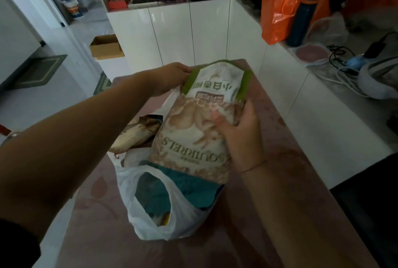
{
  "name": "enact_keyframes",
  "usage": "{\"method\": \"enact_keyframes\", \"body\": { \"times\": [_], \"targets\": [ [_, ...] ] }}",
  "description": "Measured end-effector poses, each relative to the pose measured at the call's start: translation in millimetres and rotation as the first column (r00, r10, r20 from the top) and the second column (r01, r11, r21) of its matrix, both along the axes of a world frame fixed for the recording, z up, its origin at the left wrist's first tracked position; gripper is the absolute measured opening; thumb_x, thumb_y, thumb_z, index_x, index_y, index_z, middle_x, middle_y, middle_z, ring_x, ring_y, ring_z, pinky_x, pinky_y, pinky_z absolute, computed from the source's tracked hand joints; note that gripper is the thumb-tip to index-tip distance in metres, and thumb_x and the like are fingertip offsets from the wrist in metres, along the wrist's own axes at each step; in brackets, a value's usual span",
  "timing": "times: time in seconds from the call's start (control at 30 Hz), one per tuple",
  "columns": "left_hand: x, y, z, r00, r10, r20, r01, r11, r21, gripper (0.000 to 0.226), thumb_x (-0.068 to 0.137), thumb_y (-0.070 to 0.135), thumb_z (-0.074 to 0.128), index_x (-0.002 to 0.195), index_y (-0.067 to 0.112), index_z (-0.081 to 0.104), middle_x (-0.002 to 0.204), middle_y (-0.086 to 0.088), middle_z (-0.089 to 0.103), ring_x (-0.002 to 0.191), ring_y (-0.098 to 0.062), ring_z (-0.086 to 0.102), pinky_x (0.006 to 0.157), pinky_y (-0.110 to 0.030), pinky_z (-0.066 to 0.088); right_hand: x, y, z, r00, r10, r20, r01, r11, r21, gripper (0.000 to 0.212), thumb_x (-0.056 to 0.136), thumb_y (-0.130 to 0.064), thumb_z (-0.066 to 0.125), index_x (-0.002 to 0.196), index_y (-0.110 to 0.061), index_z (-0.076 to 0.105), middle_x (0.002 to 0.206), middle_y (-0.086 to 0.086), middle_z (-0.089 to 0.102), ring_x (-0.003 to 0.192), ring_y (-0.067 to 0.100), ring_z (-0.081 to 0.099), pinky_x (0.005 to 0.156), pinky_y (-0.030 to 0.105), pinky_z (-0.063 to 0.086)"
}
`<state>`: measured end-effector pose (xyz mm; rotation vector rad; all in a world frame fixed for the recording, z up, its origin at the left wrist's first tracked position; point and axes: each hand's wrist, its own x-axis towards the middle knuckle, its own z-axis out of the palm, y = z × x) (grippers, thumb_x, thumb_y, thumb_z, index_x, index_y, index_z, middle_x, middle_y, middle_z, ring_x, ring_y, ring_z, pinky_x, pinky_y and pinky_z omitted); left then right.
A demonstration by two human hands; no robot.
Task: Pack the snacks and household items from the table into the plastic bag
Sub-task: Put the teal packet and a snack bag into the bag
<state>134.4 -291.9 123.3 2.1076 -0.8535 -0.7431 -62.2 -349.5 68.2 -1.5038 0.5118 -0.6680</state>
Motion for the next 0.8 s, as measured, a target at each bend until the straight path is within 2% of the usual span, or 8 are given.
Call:
{"method": "enact_keyframes", "body": {
  "times": [0.1, 0.2, 0.3, 0.47, 0.53, 0.6, 0.73, 0.8],
  "targets": [
    [6.1, 8.7, 3.5, 0.998, 0.018, -0.060, -0.018, 1.000, 0.001, 0.020, 0.094, 0.014, 0.049, 0.092, 0.010, 0.068, 0.080, -0.002, 0.062, 0.071, -0.011, 0.055, 0.072, -0.022, 0.043, -4.8, 30.8, -4.7, 0.956, 0.124, -0.266, -0.175, 0.969, -0.175, 0.073, 0.088, -0.024, 0.064, 0.147, -0.012, 0.022, 0.103, -0.029, 0.046, 0.086, -0.023, 0.050, 0.070, -0.012, 0.034],
    [9.3, 9.9, 4.4, 0.998, 0.019, -0.066, -0.020, 1.000, -0.014, 0.023, 0.094, 0.014, 0.047, 0.084, 0.003, 0.065, 0.073, -0.005, 0.054, 0.065, -0.013, 0.046, 0.069, -0.027, 0.038, 4.7, 52.3, -19.3, 0.760, 0.256, -0.597, -0.446, 0.874, -0.194, 0.098, 0.091, -0.034, 0.057, 0.148, -0.022, -0.022, 0.124, 0.001, 0.058, 0.105, 0.017, 0.061, 0.092, 0.023, 0.049],
    [4.1, 7.5, 3.2, 0.999, 0.011, -0.033, -0.012, 1.000, -0.025, 0.024, 0.095, 0.014, 0.046, 0.083, 0.004, 0.064, 0.071, -0.005, 0.053, 0.063, -0.013, 0.045, 0.064, -0.024, 0.038, 20.3, 71.4, -36.5, 0.654, 0.195, -0.731, -0.521, 0.816, -0.249, 0.106, 0.090, -0.029, 0.057, 0.142, -0.017, -0.034, 0.125, 0.013, 0.060, 0.105, 0.028, 0.063, 0.095, 0.040, 0.049],
    [-0.9, 16.4, 4.0, 0.999, 0.030, 0.020, -0.029, 0.999, -0.043, 0.022, 0.094, 0.012, 0.047, 0.080, 0.008, 0.063, 0.073, -0.005, 0.055, 0.066, -0.014, 0.047, 0.066, -0.024, 0.039, 29.3, 71.4, -38.4, 0.547, 0.162, -0.822, -0.621, 0.736, -0.268, 0.114, 0.081, -0.047, 0.064, 0.149, -0.011, -0.020, 0.130, 0.014, 0.056, 0.111, 0.029, 0.060, 0.096, 0.041, 0.048],
    [-8.3, 21.4, 6.0, 0.994, -0.036, 0.102, 0.033, 0.999, 0.028, 0.017, 0.093, 0.016, 0.049, 0.095, 0.007, 0.064, 0.087, -0.006, 0.061, 0.080, -0.017, 0.054, 0.077, -0.029, 0.043, 25.2, 52.0, -34.9, 0.509, 0.172, -0.843, -0.659, 0.708, -0.254, 0.101, 0.074, -0.058, 0.065, 0.149, -0.012, 0.014, 0.127, 0.010, 0.057, 0.110, 0.028, 0.060, 0.095, 0.042, 0.049],
    [-21.9, 30.2, 7.3, 0.977, -0.125, 0.173, 0.106, 0.987, 0.118, 0.034, 0.092, 0.030, 0.052, 0.123, 0.015, 0.054, 0.120, -0.005, 0.057, 0.108, -0.018, 0.052, 0.094, -0.035, 0.041, 21.4, 26.2, -25.3, 0.620, 0.165, -0.767, -0.583, 0.751, -0.309, 0.074, 0.069, -0.066, 0.061, 0.126, -0.021, 0.047, 0.116, 0.001, 0.061, 0.103, 0.023, 0.062, 0.089, 0.042, 0.053],
    [-60.3, 68.7, 20.1, 0.863, -0.347, 0.368, 0.332, 0.937, 0.106, 0.059, 0.078, 0.058, 0.057, 0.130, 0.038, 0.041, 0.138, 0.011, 0.037, 0.126, -0.011, 0.035, 0.101, -0.035, 0.038, 18.1, -18.1, -18.5, 0.736, -0.132, -0.664, -0.279, 0.834, -0.475, 0.073, 0.077, -0.063, 0.057, 0.135, -0.022, 0.040, 0.135, 0.005, 0.042, 0.121, 0.027, 0.048, 0.099, 0.047, 0.045],
    [-79.9, 89.7, 16.3, 0.829, -0.528, 0.184, 0.486, 0.843, 0.229, 0.055, 0.062, 0.069, 0.062, 0.113, 0.052, 0.048, 0.116, 0.025, 0.049, 0.109, 0.004, 0.048, 0.091, -0.024, 0.043, 17.0, -12.3, -23.2, 0.732, 0.089, -0.675, -0.330, 0.914, -0.237, 0.078, 0.077, -0.068, 0.054, 0.135, -0.018, 0.041, 0.136, 0.006, 0.046, 0.120, 0.025, 0.050, 0.100, 0.046, 0.046]
  ]
}}
